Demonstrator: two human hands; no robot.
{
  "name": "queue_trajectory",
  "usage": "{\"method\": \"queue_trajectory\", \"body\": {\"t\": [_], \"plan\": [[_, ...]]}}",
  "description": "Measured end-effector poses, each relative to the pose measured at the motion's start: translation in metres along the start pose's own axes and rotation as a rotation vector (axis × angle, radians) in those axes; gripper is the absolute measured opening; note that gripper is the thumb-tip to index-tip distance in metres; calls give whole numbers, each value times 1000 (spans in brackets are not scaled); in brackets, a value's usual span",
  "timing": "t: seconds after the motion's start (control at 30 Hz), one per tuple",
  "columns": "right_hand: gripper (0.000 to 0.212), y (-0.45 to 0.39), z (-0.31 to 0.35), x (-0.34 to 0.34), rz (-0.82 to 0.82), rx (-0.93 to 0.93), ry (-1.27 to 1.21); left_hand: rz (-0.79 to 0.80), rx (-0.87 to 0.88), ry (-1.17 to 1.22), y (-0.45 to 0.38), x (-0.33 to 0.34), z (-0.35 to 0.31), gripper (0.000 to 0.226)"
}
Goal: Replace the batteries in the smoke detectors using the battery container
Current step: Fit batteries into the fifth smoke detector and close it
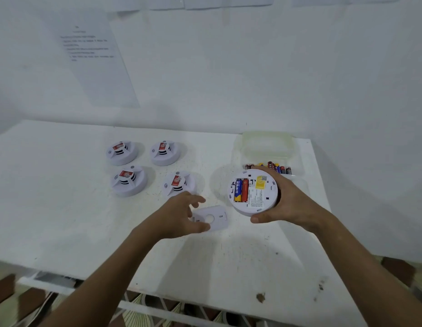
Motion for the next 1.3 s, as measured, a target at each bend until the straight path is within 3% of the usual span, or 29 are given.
{"method": "queue_trajectory", "body": {"t": [0.13,0.4,0.5,0.83,1.03,1.3], "plan": [[99,7,-1,-5,-8,1,-8,21,-49,-99,-3,14,12,85],[97,15,-4,-5,-4,17,8,43,-30,-176,-5,20,14,53],[96,16,-4,-5,-10,20,13,7,-9,-191,-3,18,12,50],[99,9,5,1,-11,4,-15,-410,167,-17,18,-80,-40,61],[94,0,24,16,-22,-63,-22,-231,398,4,6,-73,-100,56],[95,-3,30,19,-67,-77,-37,-146,428,4,-12,-67,-104,65]]}}
Point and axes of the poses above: each hand's wrist, its own y-axis away from the middle knuckle, its own x-axis out of the palm, z = x × y, the point moved 10 cm from there along -y, towards the middle knuckle, and after that the axes turned 3 degrees about x, right-handed, at the moved point
